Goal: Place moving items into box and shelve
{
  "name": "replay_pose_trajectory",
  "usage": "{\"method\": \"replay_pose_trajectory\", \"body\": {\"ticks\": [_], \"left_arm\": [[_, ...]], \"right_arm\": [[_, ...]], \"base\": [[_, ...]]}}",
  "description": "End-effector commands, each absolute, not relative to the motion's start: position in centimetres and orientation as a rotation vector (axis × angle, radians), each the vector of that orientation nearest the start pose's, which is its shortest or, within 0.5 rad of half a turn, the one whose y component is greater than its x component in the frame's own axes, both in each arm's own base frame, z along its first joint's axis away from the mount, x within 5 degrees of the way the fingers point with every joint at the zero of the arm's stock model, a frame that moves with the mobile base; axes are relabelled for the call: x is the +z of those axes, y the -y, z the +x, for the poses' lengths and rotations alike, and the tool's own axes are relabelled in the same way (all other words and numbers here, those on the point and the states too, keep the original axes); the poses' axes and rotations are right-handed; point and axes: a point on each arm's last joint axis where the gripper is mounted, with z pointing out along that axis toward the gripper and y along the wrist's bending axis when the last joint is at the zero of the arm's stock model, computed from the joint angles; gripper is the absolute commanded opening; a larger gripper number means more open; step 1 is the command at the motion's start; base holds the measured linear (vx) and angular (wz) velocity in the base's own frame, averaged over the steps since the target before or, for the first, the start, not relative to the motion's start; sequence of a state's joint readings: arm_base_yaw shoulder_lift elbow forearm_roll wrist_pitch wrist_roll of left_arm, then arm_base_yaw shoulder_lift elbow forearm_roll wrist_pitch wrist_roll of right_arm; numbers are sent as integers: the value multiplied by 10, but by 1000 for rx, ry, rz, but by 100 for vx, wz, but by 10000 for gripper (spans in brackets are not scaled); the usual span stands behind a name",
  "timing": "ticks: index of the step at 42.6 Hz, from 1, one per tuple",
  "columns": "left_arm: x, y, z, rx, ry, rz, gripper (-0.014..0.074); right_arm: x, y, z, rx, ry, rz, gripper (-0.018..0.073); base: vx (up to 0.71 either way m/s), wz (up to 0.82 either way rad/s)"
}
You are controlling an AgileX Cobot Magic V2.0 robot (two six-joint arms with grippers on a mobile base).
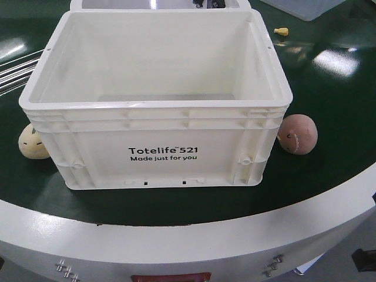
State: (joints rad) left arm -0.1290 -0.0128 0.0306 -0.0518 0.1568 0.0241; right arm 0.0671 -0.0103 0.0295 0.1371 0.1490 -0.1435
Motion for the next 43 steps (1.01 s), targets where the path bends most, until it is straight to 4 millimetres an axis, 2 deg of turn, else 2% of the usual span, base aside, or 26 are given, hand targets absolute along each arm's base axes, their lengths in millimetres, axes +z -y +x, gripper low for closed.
{"method": "replay_pose_trajectory", "body": {"ticks": [1,43], "left_arm": [[196,8,56,-135,-1572,76,-6],[196,8,56,-135,-1571,76,-6]], "right_arm": [[196,-4,57,50,-1574,-62,-8],[198,-4,57,47,-1547,-59,-8]], "base": [[0,0],[0,0]]}}
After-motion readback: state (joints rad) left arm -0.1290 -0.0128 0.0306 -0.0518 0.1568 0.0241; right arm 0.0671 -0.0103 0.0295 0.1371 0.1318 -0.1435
